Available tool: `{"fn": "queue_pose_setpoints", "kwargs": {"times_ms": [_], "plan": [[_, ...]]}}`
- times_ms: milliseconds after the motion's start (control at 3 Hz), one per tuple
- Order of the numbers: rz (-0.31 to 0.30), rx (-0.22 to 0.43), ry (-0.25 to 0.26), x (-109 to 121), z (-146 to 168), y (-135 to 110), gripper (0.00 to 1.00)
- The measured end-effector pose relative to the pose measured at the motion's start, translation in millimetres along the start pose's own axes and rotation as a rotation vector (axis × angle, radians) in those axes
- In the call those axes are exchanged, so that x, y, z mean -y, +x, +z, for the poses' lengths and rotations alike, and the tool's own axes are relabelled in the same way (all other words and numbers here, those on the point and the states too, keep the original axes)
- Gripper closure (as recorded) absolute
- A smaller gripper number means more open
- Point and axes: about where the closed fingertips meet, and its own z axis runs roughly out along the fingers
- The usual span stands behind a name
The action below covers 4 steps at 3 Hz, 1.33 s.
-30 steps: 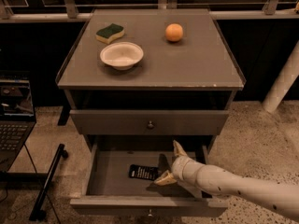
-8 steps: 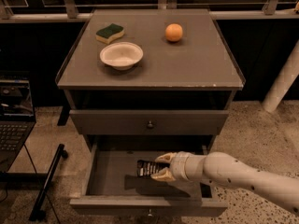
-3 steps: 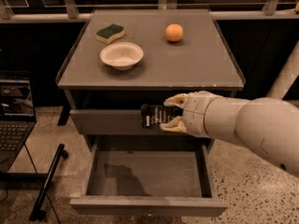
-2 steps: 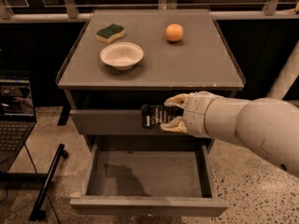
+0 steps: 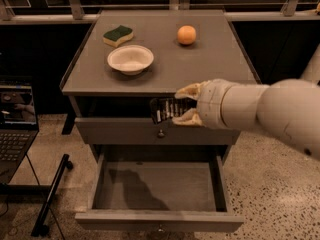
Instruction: Pick rxbar chocolate from middle drawer and place on counter
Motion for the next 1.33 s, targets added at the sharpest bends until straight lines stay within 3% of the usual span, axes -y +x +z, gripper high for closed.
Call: {"fn": "queue_pose_setpoints", "kwargs": {"times_ms": [333,667,1000,1333], "plan": [[-0.089,-0.018,0.015,56,-2,5,1.00],[-0.129,-0.046,0.039,109,-5,16,1.00],[-0.102,-0.069,0.066,146,3,42,1.00],[-0.041,-0.088,0.083,165,22,75,1.00]]}}
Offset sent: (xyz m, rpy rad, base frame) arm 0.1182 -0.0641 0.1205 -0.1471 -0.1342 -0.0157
